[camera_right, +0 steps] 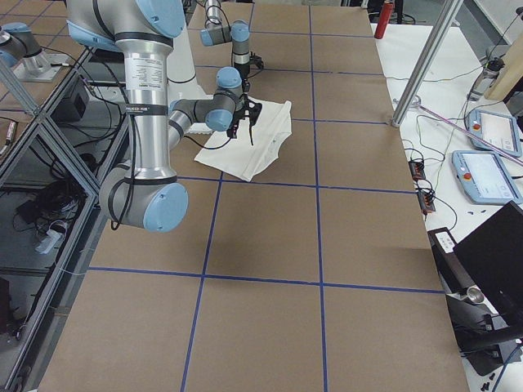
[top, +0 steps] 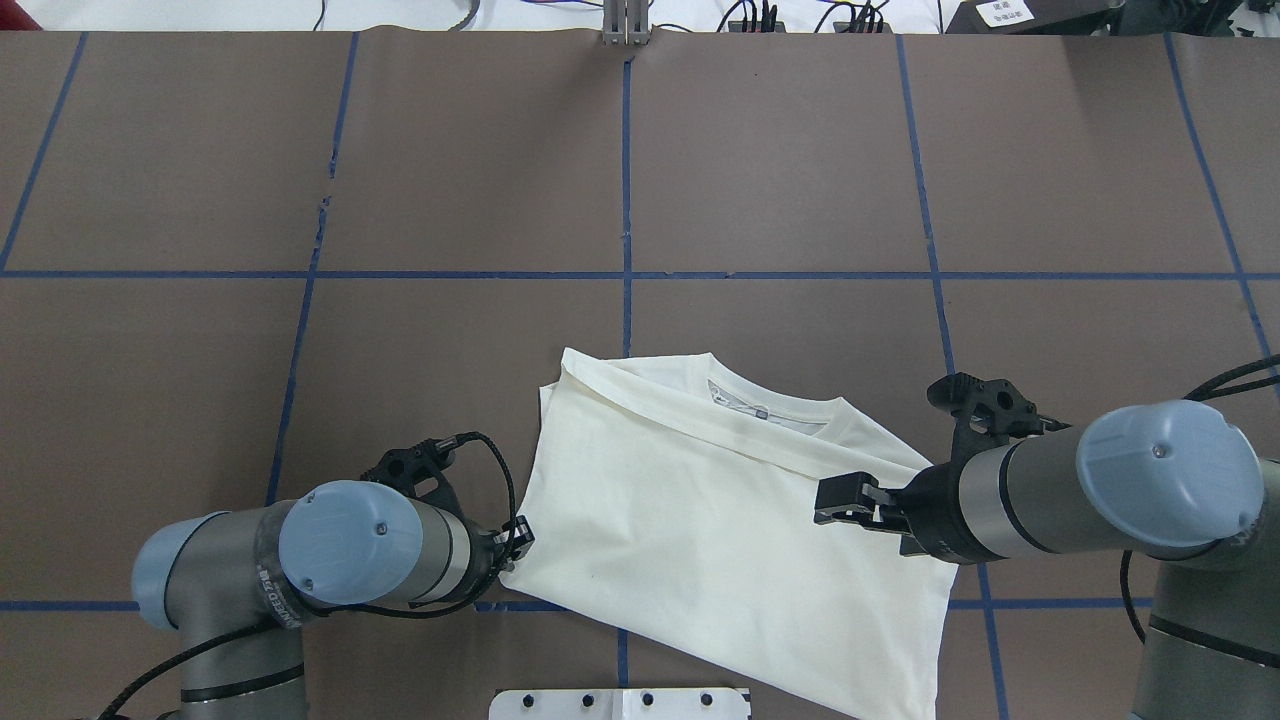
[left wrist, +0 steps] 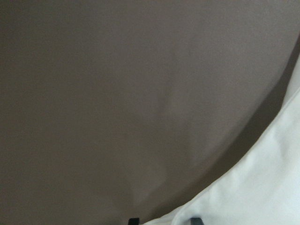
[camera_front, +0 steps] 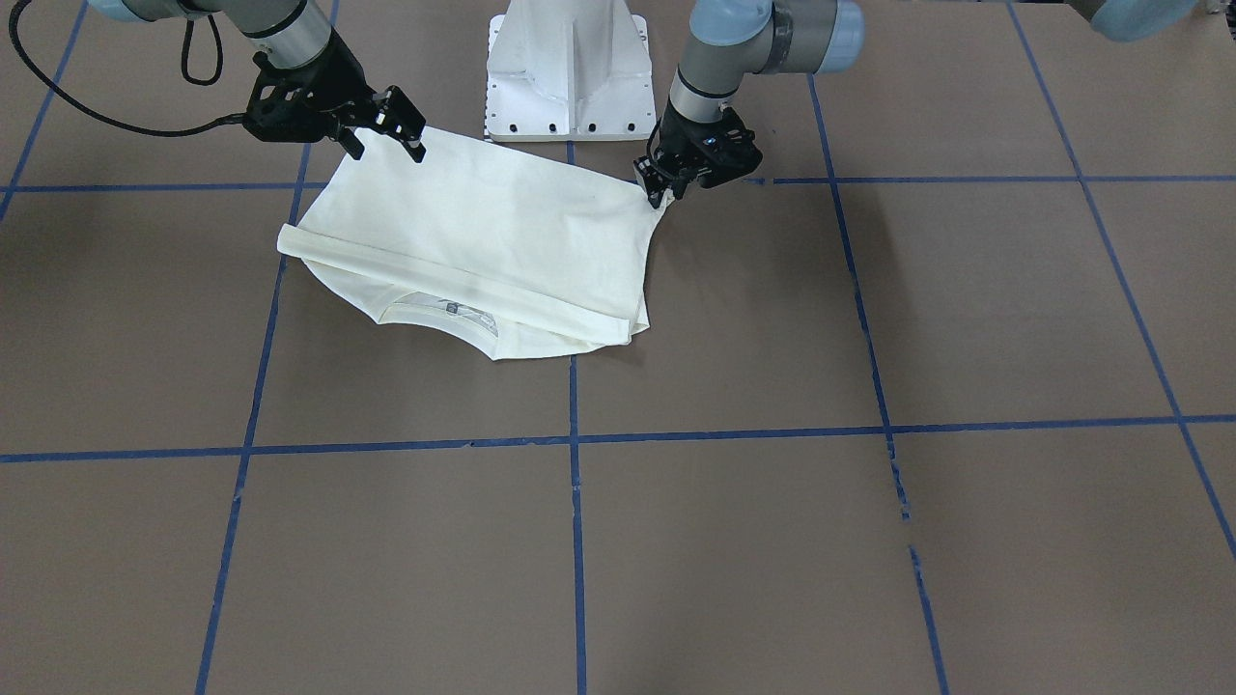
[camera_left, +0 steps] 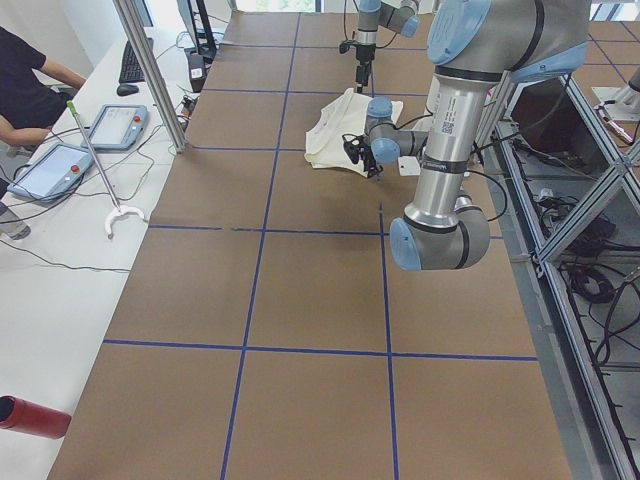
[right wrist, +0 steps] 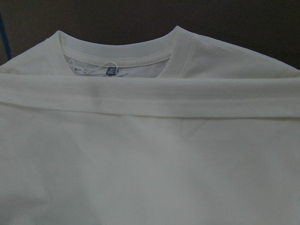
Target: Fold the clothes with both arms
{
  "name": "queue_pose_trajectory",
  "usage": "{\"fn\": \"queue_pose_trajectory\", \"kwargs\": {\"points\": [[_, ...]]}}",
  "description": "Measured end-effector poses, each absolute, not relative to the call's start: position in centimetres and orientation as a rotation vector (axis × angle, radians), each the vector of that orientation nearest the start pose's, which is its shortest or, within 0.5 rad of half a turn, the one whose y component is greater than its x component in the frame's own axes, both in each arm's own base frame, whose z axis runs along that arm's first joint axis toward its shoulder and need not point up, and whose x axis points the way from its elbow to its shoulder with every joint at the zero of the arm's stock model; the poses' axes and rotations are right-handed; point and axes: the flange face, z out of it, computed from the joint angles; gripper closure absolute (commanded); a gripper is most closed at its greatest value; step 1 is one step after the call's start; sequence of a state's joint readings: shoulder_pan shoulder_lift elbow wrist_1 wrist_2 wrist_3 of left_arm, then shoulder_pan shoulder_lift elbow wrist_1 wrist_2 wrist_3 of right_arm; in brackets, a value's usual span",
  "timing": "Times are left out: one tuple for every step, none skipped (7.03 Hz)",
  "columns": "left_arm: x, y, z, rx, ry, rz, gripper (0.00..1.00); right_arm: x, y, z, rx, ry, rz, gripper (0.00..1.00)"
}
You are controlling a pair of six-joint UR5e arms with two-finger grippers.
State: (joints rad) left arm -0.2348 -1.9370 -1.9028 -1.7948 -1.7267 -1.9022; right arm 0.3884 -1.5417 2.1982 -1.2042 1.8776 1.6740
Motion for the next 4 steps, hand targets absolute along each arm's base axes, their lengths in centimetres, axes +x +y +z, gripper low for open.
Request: {"fn": "queue_pose_trajectory", "kwargs": {"points": [[54.9,-25.0,28.8,-0.191,0.919,-0.449,1.0,-38.3,-26.9,31.2,-0.132,-1.047,0.29,0.0],[54.8,-25.0,28.7,-0.191,0.921,-0.448,1.0,-38.2,-26.9,31.2,-0.131,-1.049,0.292,0.0],[54.6,-25.3,28.6,-0.188,0.919,-0.451,1.0,-38.0,-27.1,31.1,-0.13,-1.051,0.294,0.0],[54.1,-26.8,28.4,-0.174,0.904,-0.474,1.0,-37.8,-27.2,31.0,-0.13,-1.053,0.296,0.0]]}}
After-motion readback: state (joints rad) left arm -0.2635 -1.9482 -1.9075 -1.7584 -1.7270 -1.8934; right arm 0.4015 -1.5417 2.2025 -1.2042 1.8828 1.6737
